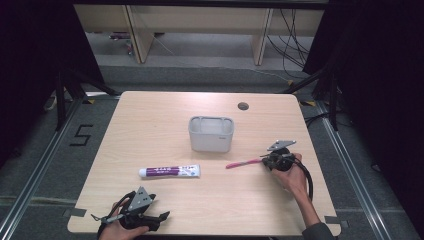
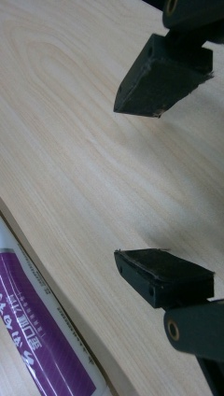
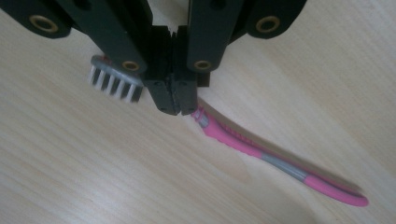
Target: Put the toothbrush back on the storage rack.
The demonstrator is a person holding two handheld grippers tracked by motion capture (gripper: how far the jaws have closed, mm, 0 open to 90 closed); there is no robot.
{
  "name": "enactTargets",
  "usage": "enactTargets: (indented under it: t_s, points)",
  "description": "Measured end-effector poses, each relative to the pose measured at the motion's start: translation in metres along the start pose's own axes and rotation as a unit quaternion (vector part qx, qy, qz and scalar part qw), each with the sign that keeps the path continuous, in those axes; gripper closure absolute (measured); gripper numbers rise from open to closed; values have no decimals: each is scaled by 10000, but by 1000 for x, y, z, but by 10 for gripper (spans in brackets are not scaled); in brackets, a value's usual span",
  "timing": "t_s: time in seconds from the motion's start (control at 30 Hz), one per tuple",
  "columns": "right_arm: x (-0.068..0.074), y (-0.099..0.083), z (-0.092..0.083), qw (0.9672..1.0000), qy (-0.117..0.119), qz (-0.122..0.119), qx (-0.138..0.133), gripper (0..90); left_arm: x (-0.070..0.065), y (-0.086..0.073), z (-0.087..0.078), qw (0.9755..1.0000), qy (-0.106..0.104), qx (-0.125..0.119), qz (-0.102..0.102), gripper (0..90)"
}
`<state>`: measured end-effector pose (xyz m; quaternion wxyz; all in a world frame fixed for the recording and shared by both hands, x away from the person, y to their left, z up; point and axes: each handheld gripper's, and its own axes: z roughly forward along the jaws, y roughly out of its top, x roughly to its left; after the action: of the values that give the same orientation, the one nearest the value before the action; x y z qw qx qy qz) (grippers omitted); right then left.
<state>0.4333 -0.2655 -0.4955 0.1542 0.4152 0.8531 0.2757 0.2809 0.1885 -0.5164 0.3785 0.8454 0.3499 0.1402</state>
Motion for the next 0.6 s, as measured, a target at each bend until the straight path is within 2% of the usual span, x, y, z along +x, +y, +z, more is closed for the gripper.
enactTargets:
  t_s: [0.03, 0.07, 0.13, 0.17, 0.23, 0.3, 0.4, 0.43, 0.47, 0.5, 0.6]
  points:
    - [0, 0, 0, 10000, 0, 0, 0, 893, 0, 0, 0, 10000, 2, 0, 0, 233]
    - [0, 0, 3, 9999, -54, -41, -116, 892, 0, 0, 0, 10000, -2, 0, 3, 232]
    - [-1, 7, 5, 10000, -53, -10, -36, 890, -1, 0, 0, 10000, -51, -60, -59, 234]
    - [-1, 7, 8, 9998, -79, -15, -169, 890, -1, 0, 1, 9999, -49, -62, -72, 234]
    - [-2, 11, 8, 9999, -63, -46, -65, 890, -1, 0, 1, 9999, -56, -71, -57, 234]
    - [-2, 14, 12, 9998, -78, 12, -171, 890, -1, 0, 0, 9999, -55, -62, -60, 234]
    - [-4, 22, 14, 9999, -101, -32, -111, 889, -2, 0, 0, 9999, -48, -70, -82, 235]
    - [-4, 23, 16, 9997, -139, -50, -212, 888, -1, 0, 0, 9999, -55, -69, -68, 235]
    - [-5, 25, 18, 9997, -116, 24, -224, 888, -1, 0, 0, 9999, -56, -73, -66, 235]
    - [-6, 27, 18, 9998, -120, -37, -142, 888, -1, 0, 0, 9999, -56, -73, -66, 235]
    - [-6, 33, 24, 9996, -147, -58, -231, 885, -1, 0, 0, 9999, -59, -73, -75, 234]
